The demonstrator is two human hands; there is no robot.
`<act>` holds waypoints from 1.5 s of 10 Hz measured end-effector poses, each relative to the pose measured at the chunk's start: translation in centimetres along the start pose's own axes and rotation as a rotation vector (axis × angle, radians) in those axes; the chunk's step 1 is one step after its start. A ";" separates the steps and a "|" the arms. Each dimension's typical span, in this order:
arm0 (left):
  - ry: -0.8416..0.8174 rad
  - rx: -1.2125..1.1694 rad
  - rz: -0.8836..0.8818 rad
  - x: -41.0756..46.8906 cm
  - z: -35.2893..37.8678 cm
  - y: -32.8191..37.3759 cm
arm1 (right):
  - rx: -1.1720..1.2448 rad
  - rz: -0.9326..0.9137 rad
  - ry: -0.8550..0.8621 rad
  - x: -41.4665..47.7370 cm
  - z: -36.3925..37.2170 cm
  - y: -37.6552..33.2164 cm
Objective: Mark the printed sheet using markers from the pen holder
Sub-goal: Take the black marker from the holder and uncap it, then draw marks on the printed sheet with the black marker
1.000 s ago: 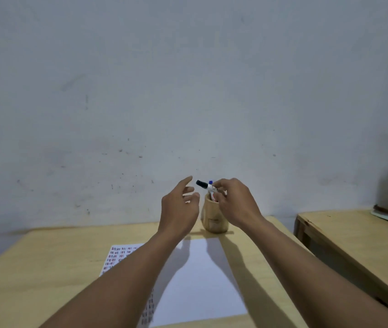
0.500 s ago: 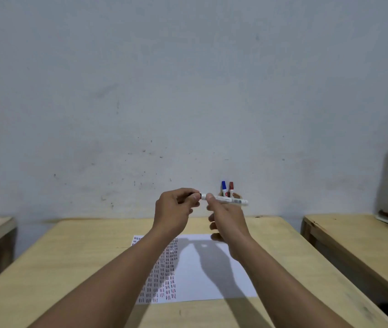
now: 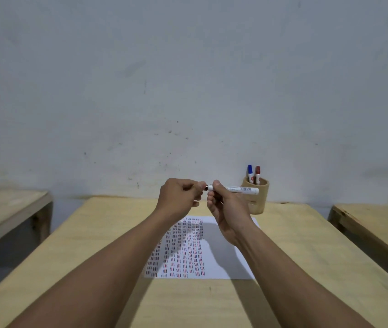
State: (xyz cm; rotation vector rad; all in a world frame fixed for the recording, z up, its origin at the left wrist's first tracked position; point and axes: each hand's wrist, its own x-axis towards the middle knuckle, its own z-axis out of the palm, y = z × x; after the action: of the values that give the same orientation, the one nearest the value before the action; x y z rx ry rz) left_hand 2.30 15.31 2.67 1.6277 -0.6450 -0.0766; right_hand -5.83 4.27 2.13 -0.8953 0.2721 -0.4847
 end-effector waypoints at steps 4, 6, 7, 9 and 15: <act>0.152 0.514 -0.117 0.2 -6.0 -5.3 | -0.227 0.015 0.067 0.8 -0.4 1.8; 0.219 0.627 -0.248 -0.1 -7.7 -7.8 | -0.343 0.012 0.050 0.7 0.0 2.5; 0.181 0.751 -0.235 0.4 -7.9 -9.7 | -0.417 -0.001 0.061 0.9 -0.3 2.6; 0.152 0.914 -0.190 -0.9 -7.5 -9.6 | -0.512 -0.029 0.067 1.2 -1.5 2.8; -0.204 1.174 -0.276 -6.4 -9.2 -11.0 | -1.135 -0.223 0.189 0.1 -5.6 5.9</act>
State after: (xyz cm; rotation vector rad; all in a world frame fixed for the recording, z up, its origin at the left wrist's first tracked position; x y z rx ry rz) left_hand 4.69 26.58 -7.93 2.8696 -0.6475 -0.0677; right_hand -6.41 3.56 -5.94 -2.0026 0.6516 -0.6226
